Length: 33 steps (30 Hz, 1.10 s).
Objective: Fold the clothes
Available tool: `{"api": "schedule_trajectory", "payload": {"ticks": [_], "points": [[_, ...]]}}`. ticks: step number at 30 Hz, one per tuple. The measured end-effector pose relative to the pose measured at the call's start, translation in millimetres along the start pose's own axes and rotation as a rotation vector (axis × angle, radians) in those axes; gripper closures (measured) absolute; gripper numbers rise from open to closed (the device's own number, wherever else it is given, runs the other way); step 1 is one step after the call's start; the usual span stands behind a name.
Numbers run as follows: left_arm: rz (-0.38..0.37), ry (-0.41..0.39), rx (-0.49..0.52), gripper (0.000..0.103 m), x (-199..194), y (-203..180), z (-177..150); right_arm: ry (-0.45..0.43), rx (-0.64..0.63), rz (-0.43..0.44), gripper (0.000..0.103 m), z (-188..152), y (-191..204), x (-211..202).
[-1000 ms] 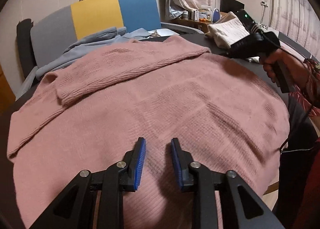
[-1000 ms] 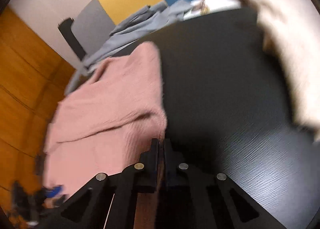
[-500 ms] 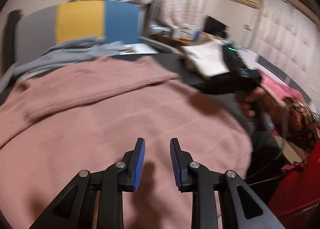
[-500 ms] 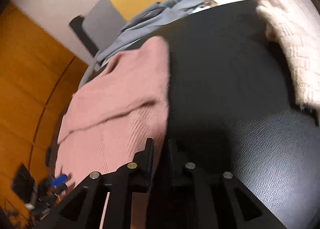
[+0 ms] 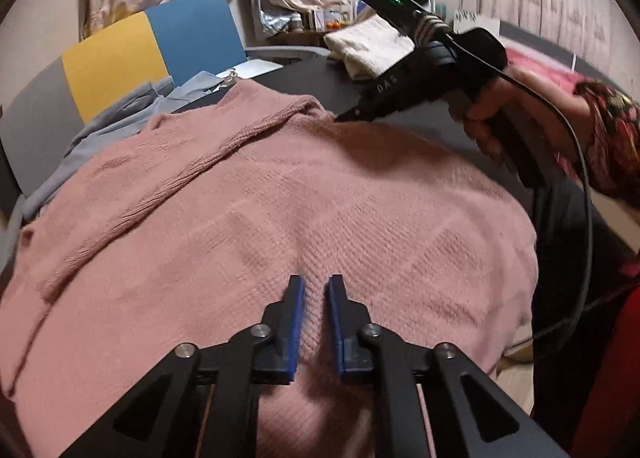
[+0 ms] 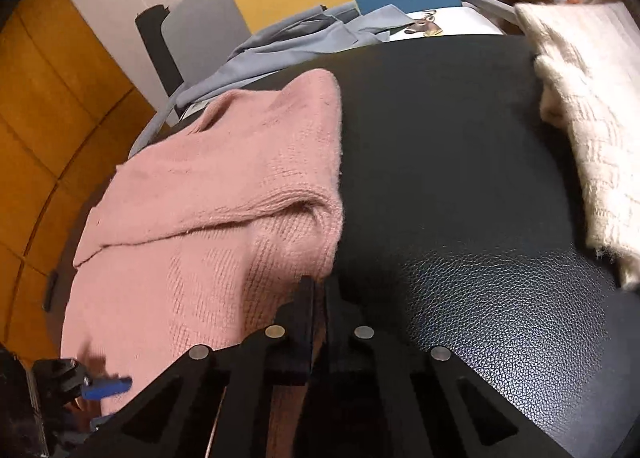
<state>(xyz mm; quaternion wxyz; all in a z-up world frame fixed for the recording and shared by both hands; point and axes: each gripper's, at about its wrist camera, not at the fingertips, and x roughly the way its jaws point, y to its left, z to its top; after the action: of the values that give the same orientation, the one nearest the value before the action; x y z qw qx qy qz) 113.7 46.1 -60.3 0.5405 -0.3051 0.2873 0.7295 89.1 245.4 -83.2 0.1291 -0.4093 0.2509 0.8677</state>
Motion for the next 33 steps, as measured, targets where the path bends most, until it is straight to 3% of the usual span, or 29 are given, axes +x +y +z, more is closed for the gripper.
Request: {"api": "schedule_trajectory", "payload": {"ticks": [2,8,12,16,20,25,27,28,33], "points": [[0.02,0.015,0.015,0.093,-6.7,5.3,-8.5,-0.004,0.001,-0.004,0.1,0.0,-2.9,-0.8],[-0.011,-0.029,-0.125,0.093,-13.2,23.4,-28.3,-0.017,0.016,0.001,0.1,1.4,-5.1,0.9],[-0.016,-0.061,-0.158,0.094,-14.8,23.6,-31.9,-0.022,0.106,0.121,0.091,-1.4,-19.9,-11.7],[-0.05,-0.088,-0.215,0.094,-16.9,29.2,-37.6,-0.039,0.171,0.268,0.062,-26.1,-31.5,-48.0],[-0.058,-0.085,-0.214,0.093,-17.3,30.6,-36.2,0.017,0.157,0.338,0.061,-69.4,-26.4,-72.6],[-0.068,-0.091,-0.243,0.093,-15.6,32.3,-36.9,0.049,0.138,0.437,0.063,-107.1,-5.0,-66.5],[-0.07,-0.09,-0.259,0.093,-14.6,33.2,-36.4,0.055,0.122,0.389,0.081,-110.6,8.4,-62.0],[-0.071,-0.088,-0.268,0.093,-14.0,33.8,-35.8,0.064,0.111,0.348,0.097,-111.8,15.4,-59.5],[-0.099,-0.082,-0.293,0.093,-7.0,23.6,-24.1,0.007,-0.068,0.065,0.097,-93.9,30.8,-88.1]]}}
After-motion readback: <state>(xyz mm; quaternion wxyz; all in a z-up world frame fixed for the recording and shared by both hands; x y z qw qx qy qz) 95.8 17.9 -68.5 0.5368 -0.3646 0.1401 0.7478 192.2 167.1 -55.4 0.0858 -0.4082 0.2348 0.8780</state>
